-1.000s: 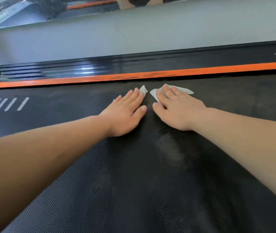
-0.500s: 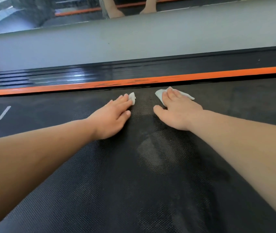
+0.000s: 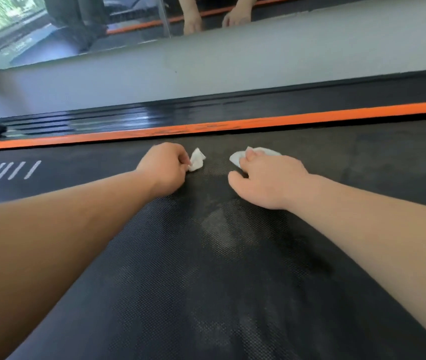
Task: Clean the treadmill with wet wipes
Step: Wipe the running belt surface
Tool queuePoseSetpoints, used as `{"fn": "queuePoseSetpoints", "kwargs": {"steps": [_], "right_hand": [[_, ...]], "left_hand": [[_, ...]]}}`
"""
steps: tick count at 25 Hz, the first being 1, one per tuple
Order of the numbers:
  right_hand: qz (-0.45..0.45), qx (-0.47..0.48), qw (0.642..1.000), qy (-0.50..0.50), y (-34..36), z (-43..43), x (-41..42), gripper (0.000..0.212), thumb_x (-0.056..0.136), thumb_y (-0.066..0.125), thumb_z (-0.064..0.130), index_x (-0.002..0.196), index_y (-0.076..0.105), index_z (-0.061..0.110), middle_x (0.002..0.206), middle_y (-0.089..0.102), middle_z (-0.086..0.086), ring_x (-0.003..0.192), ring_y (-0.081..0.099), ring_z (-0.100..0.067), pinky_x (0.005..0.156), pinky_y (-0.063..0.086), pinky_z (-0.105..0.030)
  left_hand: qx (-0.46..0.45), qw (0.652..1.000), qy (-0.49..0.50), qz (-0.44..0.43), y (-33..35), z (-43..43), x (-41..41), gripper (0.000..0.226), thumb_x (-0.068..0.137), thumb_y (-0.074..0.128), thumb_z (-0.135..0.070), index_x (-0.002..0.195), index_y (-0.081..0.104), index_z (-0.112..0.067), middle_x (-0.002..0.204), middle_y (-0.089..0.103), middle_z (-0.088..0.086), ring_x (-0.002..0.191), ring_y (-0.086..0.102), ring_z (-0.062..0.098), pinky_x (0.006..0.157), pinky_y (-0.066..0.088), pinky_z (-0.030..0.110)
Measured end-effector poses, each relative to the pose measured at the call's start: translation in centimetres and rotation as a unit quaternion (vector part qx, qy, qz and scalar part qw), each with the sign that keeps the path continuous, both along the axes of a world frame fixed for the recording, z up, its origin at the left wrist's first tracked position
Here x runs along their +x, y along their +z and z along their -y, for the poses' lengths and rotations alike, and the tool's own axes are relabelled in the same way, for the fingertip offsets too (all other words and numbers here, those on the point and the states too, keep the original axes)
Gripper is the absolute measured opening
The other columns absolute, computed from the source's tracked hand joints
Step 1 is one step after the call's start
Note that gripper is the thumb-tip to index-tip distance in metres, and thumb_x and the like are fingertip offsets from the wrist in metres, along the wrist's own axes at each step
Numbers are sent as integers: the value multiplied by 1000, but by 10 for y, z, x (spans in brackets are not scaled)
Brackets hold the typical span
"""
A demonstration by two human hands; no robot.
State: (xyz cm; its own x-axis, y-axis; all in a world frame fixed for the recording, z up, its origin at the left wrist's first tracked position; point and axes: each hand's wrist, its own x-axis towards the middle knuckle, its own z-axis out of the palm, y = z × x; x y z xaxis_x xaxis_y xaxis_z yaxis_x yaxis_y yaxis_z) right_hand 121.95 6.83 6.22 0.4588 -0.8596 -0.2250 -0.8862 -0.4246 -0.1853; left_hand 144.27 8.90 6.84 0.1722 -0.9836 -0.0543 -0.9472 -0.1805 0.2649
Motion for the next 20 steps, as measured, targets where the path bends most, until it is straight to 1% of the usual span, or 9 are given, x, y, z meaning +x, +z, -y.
{"fn": "queuePoseSetpoints", "kwargs": {"steps": [3, 4, 5, 7, 10, 12, 15, 18, 20], "right_hand": [[0, 28, 999, 40, 17, -19, -7, 54, 99, 16, 62, 116, 57, 32, 164, 31, 6, 146, 37, -19, 105, 44, -47], [9, 35, 998, 44, 18, -24, -10, 54, 99, 16, 62, 115, 58, 32, 163, 32, 6, 148, 34, -18, 108, 42, -47], [16, 35, 998, 49, 14, -31, -14, 59, 100, 16, 63, 130, 56, 31, 164, 29, 5, 151, 28, -17, 112, 39, -48], [22, 21, 999, 43, 3, -41, -23, 73, 102, 16, 62, 159, 29, 20, 171, 13, 1, 157, 9, -16, 121, 24, -47], [26, -7, 1000, -7, -11, -40, -34, 81, 101, 13, 66, 164, 5, 16, 172, -4, -3, 158, -6, -19, 126, 5, -42], [16, -19, 999, -29, -16, -33, -33, 88, 98, 10, 71, 164, 3, 14, 172, -7, -7, 158, -7, -23, 128, 2, -44], [25, -12, 999, -40, -10, -30, -28, 91, 95, 12, 76, 164, 12, 16, 171, -9, -10, 157, -4, -29, 127, 7, -47], [53, -26, 998, -27, 1, -27, -37, 84, 98, 21, 72, 158, 31, 14, 166, 7, -2, 152, 15, -26, 117, 28, -44], [66, -31, 997, -32, 1, -26, -45, 79, 98, 21, 71, 154, 39, 18, 159, 22, 3, 146, 27, -21, 108, 37, -42]], "left_hand": [[-20, 999, 0, -27, 17, -18, -12, 11, 94, 60, -20, 93, 69, -26, 95, 66, -8, 91, 64, 19, 79, 49, 28], [-24, 999, -9, -47, 20, -21, -18, 12, 94, 60, -20, 94, 71, -25, 95, 66, -9, 89, 63, 17, 80, 50, 28], [-24, 997, -19, -64, 22, -26, -26, 13, 94, 61, -19, 96, 72, -26, 95, 67, -10, 88, 64, 15, 80, 50, 27], [-15, 996, -59, -66, 21, -29, -42, 21, 95, 59, -16, 107, 73, -27, 98, 69, -11, 92, 64, 12, 84, 50, 26], [-69, 992, -103, -19, 17, -27, -51, 32, 97, 55, -13, 124, 68, -24, 119, 62, -9, 105, 58, 13, 94, 48, 29], [-96, 987, -129, -18, 16, -29, -51, 30, 96, 56, -15, 122, 69, -22, 123, 59, -7, 109, 57, 14, 96, 47, 31], [-47, 982, -185, 4, 7, -47, -61, 32, 98, 50, -23, 126, 66, -20, 132, 58, -3, 122, 53, 21, 107, 44, 39], [-1, 983, -186, 2, -4, -61, -84, 40, 105, 43, -28, 142, 51, -16, 150, 45, 0, 141, 33, 19, 125, 16, 31], [32, 984, -176, 7, -9, -59, -91, 52, 109, 34, -35, 157, 32, -16, 166, 23, -1, 154, 11, 18, 120, -8, 20]]}}
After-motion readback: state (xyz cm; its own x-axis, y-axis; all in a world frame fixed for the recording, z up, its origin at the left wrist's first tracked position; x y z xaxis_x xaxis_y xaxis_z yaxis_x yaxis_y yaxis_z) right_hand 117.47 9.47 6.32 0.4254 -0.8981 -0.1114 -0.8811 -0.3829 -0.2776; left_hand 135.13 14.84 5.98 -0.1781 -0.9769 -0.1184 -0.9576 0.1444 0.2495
